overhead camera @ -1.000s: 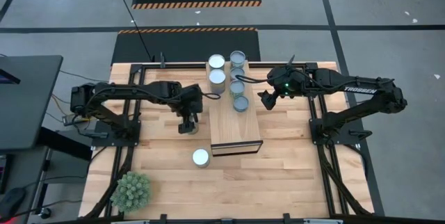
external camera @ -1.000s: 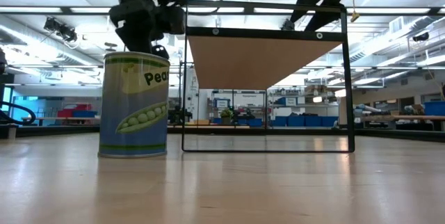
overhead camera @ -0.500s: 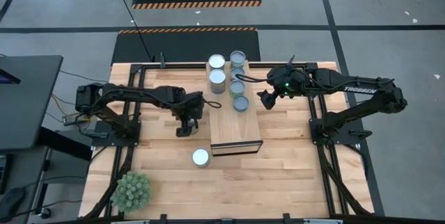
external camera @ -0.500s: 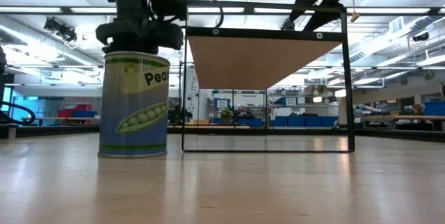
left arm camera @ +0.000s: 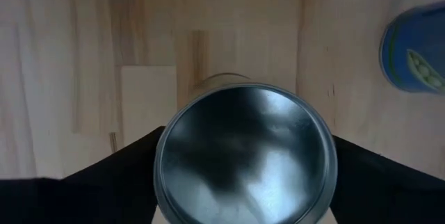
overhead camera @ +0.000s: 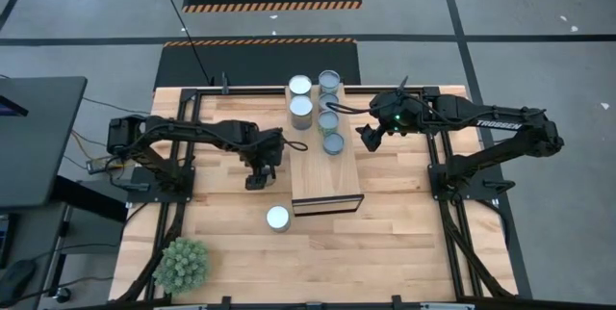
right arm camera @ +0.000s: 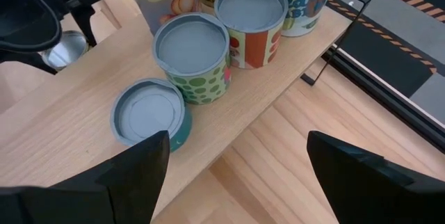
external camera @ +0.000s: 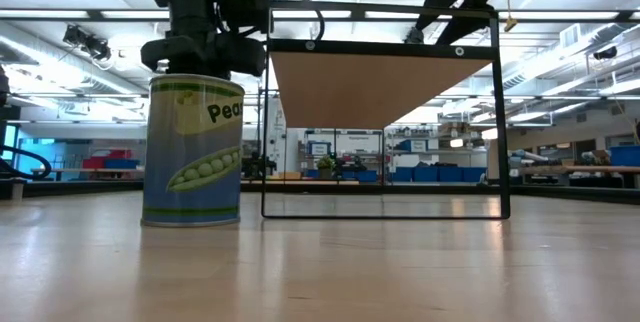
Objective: Pick and place cans onto a shelf
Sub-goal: Put the canned oranges on the shelf
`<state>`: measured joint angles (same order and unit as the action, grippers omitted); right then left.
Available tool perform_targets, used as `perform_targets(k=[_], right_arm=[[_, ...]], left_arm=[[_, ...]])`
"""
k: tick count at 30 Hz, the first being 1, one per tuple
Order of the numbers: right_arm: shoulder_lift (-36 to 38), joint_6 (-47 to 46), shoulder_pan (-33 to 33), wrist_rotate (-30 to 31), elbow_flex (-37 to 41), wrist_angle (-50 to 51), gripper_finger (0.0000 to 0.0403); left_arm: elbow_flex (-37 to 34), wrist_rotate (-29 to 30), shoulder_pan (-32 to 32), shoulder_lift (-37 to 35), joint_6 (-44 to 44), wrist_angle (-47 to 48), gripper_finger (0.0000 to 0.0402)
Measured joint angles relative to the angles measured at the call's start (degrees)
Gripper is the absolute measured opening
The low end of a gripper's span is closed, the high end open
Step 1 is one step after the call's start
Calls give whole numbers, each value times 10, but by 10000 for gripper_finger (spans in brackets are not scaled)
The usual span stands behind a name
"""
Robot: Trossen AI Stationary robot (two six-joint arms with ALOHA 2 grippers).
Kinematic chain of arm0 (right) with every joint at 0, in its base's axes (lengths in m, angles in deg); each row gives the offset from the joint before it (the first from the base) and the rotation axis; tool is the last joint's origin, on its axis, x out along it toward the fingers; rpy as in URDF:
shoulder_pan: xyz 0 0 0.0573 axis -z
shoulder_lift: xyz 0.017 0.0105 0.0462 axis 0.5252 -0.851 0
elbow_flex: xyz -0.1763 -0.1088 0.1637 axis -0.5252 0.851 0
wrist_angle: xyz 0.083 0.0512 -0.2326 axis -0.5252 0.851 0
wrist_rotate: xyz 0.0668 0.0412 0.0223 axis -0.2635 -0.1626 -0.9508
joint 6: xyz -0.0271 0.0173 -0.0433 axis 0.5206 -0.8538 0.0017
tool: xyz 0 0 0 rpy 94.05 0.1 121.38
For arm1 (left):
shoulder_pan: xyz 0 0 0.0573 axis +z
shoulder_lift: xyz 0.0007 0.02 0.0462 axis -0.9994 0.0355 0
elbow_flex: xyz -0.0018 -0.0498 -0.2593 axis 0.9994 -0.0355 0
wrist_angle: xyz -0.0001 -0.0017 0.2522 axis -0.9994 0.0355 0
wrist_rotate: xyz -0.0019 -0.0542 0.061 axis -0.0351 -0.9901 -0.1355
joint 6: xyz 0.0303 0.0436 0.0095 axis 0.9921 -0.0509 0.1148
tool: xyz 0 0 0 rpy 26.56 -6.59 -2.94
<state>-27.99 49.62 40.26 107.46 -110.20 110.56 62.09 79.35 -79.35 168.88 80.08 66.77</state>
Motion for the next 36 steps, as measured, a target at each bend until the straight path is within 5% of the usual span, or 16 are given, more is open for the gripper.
perform_targets(k=[14,26,36], right_arm=[[0,6,0,1,0,0,347],[0,11,0,1,0,-1,347],[0,26,1,2,0,-6,347]], left_arm=[[70,4,-2,-2,10,97,312],[291,-23,18,9,-15,259,312],[512,13,18,126,-36,354,312]])
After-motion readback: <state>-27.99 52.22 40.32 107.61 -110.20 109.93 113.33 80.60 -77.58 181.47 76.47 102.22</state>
